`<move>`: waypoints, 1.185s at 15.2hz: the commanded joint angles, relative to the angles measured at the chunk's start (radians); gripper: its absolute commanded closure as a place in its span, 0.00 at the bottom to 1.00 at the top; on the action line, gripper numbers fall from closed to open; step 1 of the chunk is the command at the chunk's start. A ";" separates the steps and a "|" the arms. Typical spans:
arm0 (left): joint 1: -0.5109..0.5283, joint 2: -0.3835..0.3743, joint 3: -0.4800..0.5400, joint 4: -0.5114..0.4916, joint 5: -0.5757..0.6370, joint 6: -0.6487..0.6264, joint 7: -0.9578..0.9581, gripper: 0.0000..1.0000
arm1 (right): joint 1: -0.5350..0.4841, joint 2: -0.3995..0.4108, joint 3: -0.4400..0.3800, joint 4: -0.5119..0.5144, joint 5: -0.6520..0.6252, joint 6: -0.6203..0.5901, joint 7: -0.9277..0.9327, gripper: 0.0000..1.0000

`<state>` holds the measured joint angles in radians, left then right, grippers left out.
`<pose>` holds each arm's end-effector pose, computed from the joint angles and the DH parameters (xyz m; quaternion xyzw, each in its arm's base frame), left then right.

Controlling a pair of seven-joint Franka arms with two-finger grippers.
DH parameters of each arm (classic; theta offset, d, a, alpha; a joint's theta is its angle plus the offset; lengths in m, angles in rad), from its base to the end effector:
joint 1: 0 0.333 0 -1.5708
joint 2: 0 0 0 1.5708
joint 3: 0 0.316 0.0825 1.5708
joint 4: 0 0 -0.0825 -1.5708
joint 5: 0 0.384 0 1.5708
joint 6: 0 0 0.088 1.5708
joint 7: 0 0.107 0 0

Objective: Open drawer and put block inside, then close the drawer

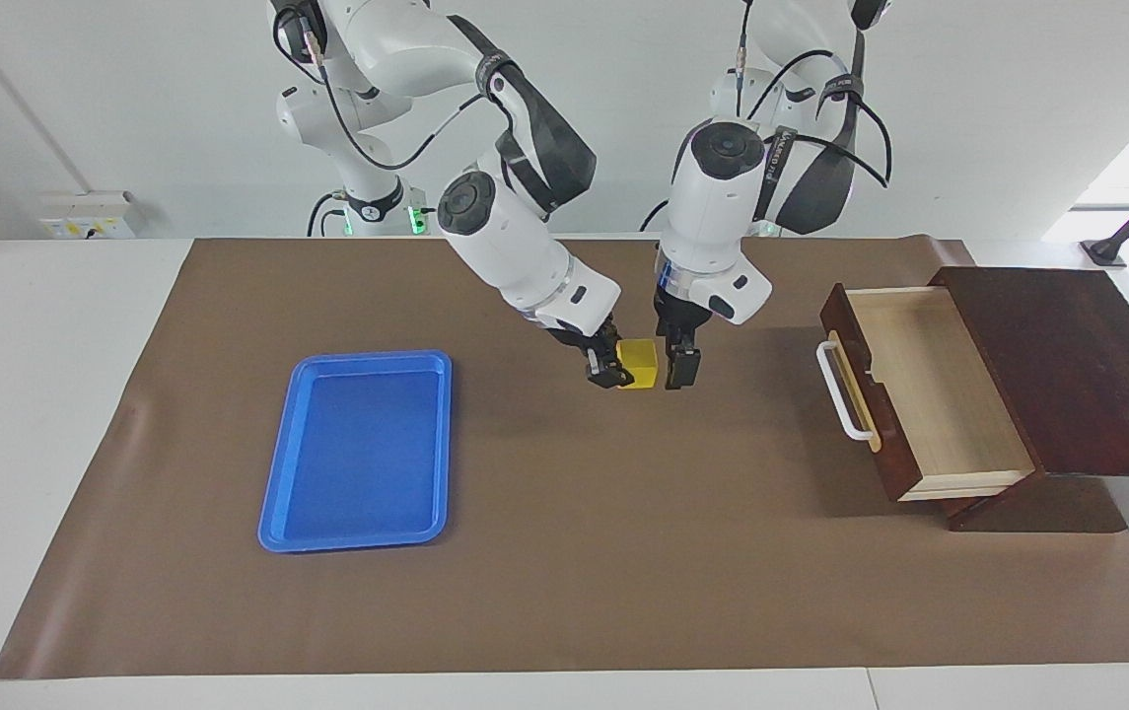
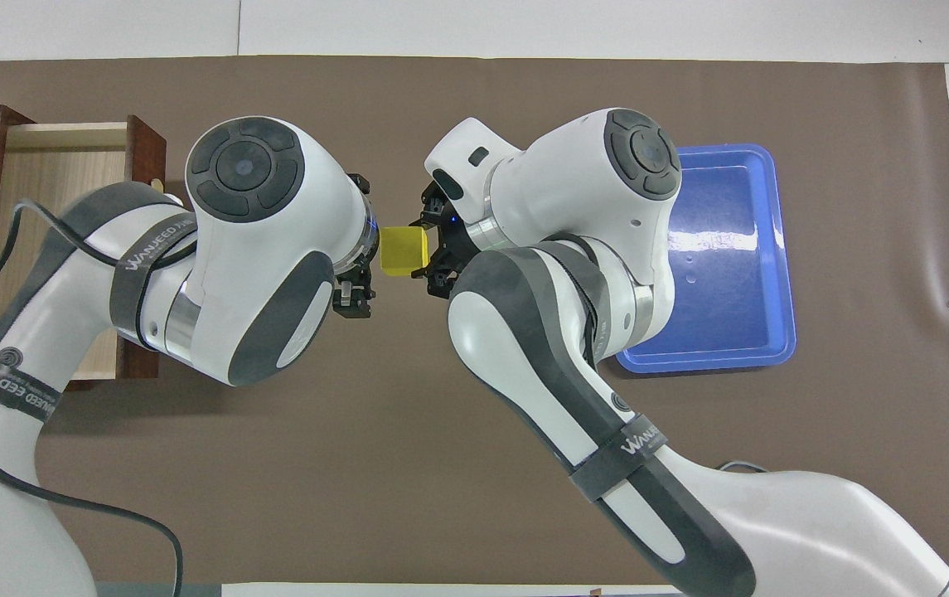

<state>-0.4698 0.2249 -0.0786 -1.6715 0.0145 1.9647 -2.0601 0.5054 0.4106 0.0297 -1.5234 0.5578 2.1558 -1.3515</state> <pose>0.5453 -0.3276 0.4776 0.7281 0.6846 0.0072 0.0338 0.5942 0.3736 0.4516 -0.6632 -0.6973 -0.1968 0.1878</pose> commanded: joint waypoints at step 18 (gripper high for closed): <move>-0.047 0.002 0.014 -0.008 -0.016 0.048 -0.020 1.00 | 0.005 0.001 -0.002 0.017 -0.019 -0.011 0.034 1.00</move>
<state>-0.5035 0.2269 -0.0734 -1.6760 0.0105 2.0041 -2.0791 0.5081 0.4105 0.0300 -1.5210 0.5542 2.1470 -1.3513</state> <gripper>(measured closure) 0.445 0.449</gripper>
